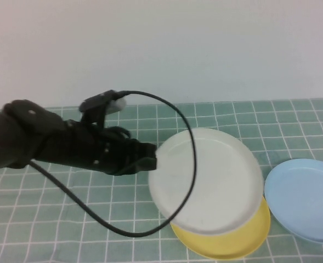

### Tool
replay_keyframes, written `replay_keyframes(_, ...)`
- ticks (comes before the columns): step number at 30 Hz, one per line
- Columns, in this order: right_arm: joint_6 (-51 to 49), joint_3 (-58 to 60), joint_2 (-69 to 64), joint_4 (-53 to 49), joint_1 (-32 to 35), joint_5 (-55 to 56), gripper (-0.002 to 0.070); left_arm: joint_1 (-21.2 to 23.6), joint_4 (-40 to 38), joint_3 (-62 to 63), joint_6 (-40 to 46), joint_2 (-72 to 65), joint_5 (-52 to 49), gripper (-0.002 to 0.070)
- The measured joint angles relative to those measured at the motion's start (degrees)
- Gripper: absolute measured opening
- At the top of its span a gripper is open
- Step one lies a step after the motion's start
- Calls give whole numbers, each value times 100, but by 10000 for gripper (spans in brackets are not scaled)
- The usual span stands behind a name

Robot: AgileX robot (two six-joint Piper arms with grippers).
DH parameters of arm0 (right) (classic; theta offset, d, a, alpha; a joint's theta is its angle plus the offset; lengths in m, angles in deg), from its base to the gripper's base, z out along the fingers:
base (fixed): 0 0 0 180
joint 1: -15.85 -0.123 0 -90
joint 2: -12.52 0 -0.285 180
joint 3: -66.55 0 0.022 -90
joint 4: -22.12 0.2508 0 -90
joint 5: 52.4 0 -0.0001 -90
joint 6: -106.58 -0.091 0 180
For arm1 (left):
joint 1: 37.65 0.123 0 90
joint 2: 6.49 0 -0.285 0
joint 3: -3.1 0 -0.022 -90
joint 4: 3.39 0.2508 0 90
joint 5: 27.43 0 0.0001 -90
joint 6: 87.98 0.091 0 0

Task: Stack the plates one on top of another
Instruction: Place the white plate on the yellow plate

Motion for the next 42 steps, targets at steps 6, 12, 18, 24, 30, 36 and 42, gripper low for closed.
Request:
replay_keyframes(6, 0, 0, 0, 0, 0, 0, -2, -362, 49, 322, -294, -534, -19, 4)
replay_keyframes(12, 0, 0, 0, 0, 0, 0, -2, -399, 97, 410, -434, -964, -90, 5)
replay_keyframes(18, 0, 0, 0, 0, 0, 0, -2, -399, 141, 418, -447, -1194, -79, 6)
replay_keyframes(24, 0, 0, 0, 0, 0, 0, -2, -399, 121, 458, -475, -1204, -4, 153)
replay_keyframes(30, 0, 0, 0, 0, 0, 0, -2, -399, -75, 458, -513, -1204, 8, 318)
replay_keyframes(36, 0, 0, 0, 0, 0, 0, -2, -399, -188, 458, -513, -1159, -15, 134)
replay_keyframes(42, 0, 0, 0, 0, 0, 0, -2, -399, -224, 458, -497, -907, -494, 12)
